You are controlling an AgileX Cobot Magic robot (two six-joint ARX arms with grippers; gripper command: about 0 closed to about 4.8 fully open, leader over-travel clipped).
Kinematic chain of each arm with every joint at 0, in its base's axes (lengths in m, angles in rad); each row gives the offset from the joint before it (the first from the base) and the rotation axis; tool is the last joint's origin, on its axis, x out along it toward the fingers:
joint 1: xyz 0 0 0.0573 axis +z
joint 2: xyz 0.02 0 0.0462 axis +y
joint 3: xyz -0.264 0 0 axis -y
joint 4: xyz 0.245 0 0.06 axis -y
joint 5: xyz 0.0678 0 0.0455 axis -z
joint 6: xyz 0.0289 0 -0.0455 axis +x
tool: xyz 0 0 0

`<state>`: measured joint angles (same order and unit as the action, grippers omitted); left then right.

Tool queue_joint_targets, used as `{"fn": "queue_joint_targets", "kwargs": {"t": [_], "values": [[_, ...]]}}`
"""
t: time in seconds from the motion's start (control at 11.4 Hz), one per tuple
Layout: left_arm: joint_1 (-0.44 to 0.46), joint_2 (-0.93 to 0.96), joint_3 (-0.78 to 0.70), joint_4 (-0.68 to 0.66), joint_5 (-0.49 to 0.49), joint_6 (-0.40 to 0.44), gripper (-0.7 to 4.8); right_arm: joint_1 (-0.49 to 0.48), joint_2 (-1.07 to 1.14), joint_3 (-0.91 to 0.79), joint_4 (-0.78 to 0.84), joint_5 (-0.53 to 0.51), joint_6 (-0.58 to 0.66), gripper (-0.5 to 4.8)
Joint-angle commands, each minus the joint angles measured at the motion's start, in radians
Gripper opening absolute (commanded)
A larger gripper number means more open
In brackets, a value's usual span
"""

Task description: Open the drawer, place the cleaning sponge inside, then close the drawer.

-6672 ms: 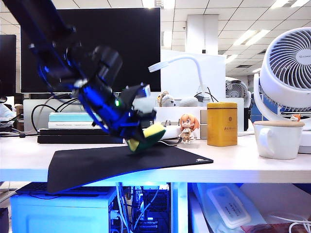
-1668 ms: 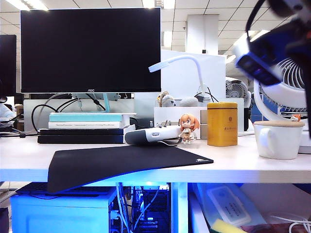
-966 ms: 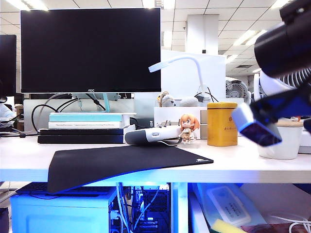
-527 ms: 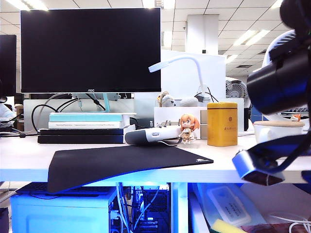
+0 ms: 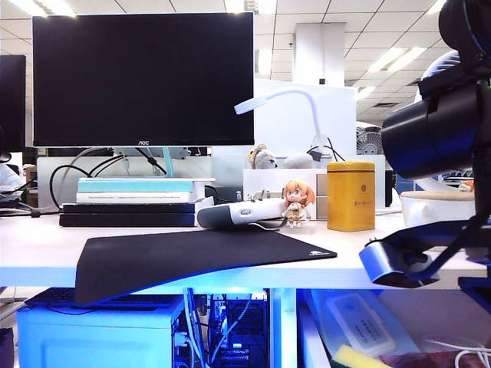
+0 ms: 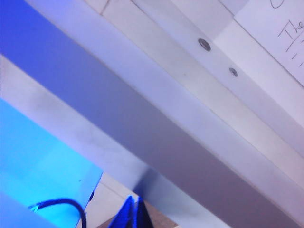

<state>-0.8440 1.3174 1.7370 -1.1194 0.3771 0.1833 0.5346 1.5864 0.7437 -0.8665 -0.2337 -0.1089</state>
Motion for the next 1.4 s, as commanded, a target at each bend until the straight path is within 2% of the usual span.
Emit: {"fn": "queue_joint_targets", "kwargs": {"t": [0.09,0.7,1.4], "values": [[-0.001,-0.003,0.003,0.006,0.001,0.001,-0.05,0.000,-0.002,0.002,0.061,0.034,0.012,-0.08],[-0.001,-0.003,0.003,0.004,0.002,0.000,-0.05,0.000,-0.002,0.002,0.164,0.039,0.069,-0.08],[-0.001,-0.003,0.003,-0.031,0.001,0.000,-0.06,0.000,-0.002,0.002,0.315,0.116,0.121,-0.08]]}}
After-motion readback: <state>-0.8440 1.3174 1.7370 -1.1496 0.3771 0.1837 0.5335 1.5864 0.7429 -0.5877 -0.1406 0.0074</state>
